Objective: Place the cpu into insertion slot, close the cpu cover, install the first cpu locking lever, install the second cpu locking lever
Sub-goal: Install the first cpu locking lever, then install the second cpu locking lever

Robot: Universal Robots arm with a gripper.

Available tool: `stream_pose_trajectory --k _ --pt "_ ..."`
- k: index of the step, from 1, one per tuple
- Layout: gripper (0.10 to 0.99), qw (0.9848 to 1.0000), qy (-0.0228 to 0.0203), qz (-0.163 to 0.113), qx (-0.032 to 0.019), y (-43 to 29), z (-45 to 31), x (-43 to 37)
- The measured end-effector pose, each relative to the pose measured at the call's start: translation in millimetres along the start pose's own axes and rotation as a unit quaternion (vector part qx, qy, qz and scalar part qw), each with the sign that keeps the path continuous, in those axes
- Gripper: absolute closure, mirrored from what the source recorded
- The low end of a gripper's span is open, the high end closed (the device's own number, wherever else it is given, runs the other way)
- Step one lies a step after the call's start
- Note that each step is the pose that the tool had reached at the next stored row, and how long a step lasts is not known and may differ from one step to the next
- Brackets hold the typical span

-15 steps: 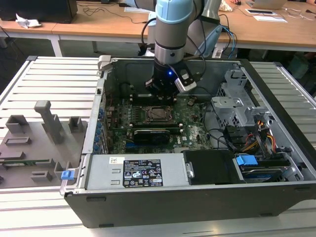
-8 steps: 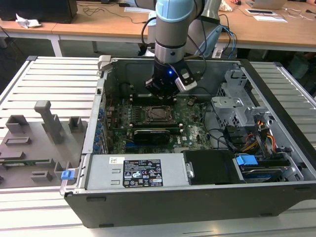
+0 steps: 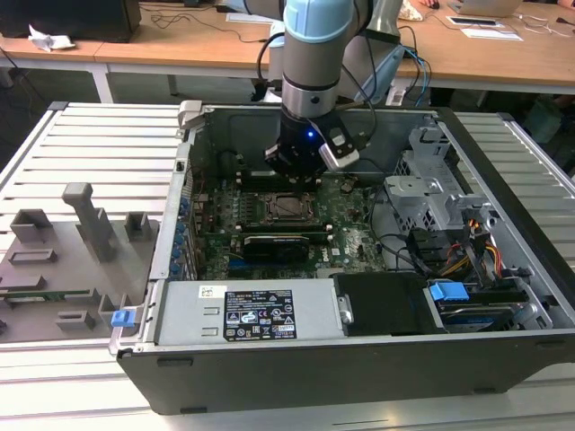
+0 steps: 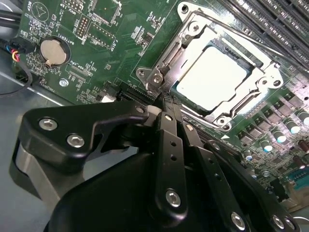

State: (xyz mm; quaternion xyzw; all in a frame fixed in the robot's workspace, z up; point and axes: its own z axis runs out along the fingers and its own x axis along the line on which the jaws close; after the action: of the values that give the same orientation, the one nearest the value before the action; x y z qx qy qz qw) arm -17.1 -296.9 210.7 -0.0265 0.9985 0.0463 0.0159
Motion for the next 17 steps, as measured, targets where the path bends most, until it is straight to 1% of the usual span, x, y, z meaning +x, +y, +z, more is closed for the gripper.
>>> stream_pose_trajectory --k 8,17 --pt "0.980 1.0000 0.0000 0.000 0.0000 -3.8 -0.4 0.2" --pt "0.980 1.0000 0.0000 0.000 0.0000 -12.5 -1.2 0.7"
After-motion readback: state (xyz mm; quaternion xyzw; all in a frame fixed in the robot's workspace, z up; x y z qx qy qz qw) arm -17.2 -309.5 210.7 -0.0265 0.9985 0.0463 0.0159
